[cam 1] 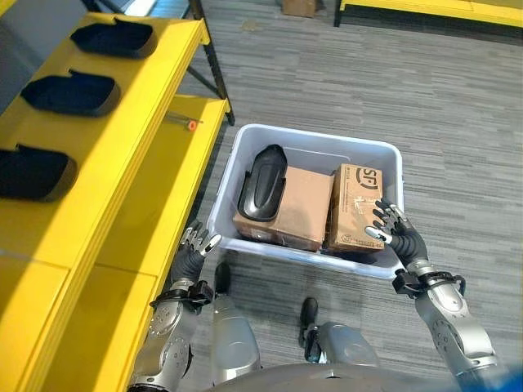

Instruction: Move parts from the plastic box to the shelf.

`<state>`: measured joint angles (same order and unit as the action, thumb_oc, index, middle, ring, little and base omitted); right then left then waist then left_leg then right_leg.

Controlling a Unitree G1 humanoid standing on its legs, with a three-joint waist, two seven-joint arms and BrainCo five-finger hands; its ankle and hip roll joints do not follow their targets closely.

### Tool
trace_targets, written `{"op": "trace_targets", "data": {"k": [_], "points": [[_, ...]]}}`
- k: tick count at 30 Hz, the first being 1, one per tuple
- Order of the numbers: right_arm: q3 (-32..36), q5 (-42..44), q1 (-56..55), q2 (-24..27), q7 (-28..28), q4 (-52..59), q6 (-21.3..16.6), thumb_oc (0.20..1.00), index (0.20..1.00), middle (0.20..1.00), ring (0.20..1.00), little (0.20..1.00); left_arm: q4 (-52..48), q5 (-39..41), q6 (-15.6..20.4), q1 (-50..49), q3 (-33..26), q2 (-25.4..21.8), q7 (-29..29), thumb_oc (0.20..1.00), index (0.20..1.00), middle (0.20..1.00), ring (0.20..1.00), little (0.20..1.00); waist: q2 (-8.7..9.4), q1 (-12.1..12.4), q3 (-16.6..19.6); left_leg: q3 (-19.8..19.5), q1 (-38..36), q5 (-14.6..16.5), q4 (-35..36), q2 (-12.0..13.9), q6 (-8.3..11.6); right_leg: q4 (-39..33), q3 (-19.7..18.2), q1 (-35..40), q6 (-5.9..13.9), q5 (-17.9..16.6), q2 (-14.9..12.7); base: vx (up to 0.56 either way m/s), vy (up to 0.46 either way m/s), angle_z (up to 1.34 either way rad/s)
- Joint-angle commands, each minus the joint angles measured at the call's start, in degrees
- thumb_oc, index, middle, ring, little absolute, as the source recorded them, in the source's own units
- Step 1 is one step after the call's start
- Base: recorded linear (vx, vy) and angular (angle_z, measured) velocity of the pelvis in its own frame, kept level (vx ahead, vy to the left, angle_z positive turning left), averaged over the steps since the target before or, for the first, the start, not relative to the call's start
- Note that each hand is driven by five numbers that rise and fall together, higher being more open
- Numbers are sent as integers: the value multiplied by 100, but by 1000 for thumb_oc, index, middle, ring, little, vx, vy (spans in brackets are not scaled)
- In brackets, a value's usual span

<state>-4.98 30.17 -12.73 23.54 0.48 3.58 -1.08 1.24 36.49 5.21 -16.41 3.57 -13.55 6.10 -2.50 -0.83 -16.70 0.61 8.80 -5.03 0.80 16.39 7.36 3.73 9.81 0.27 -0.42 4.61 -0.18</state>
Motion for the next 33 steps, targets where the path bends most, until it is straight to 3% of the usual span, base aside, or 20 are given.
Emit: {"op": "trace_targets", "data": {"k": [1,7,14,18,26,33], "points": [[-55,175,27,-129,180,535,-235,1000,1000,1000,1000,1000,-599,-110,332,-134,-238,-418,-142,1000,1000,1000,1000,1000,268,62,48,239,-13,114,-390,-186,-30,-348,120,187,874,-37,-1272,62,357,-49],[-373,282,221,-235,229,547,-157,1000,1000,1000,1000,1000,-689,-153,410,190,-280,-832,56,1000,1000,1000,1000,1000,507,53,-77,700,317,584,-1088,-397,-161,-579,12,-119,1096,-464,-1696,0,234,-34],[-319,341,244,-184,251,609,-166,1000,1000,1000,1000,1000,-707,-296,417,486,-215,-1008,99,1000,1000,1000,1000,1000,680,-46,-83,830,448,679,-1244,-379,-181,-705,30,-214,1133,-615,-1710,28,62,-11],[-346,348,362,-116,222,688,-259,1000,1000,1000,1000,1000,-720,-456,483,941,-72,-1060,195,1000,1000,1000,1000,1000,781,-160,-104,908,482,524,-1049,-266,-96,-712,8,-404,1121,-638,-1622,8,-19,-11],[-500,251,840,7,-36,860,-456,1000,1000,1000,1000,1000,-779,-527,657,1876,318,-891,452,1000,1000,1000,1000,1000,773,-366,-393,1119,481,113,-525,-67,58,-640,-162,-957,1083,-699,-1419,3,-45,-17],[-564,149,874,40,-128,980,-540,1000,1000,1000,1000,1000,-551,-604,762,2297,425,-803,748,1000,1000,1000,1000,1000,790,-471,-515,1249,511,23,-352,-23,81,-631,-269,-1220,1094,-754,-1366,6,-23,-14]]}}
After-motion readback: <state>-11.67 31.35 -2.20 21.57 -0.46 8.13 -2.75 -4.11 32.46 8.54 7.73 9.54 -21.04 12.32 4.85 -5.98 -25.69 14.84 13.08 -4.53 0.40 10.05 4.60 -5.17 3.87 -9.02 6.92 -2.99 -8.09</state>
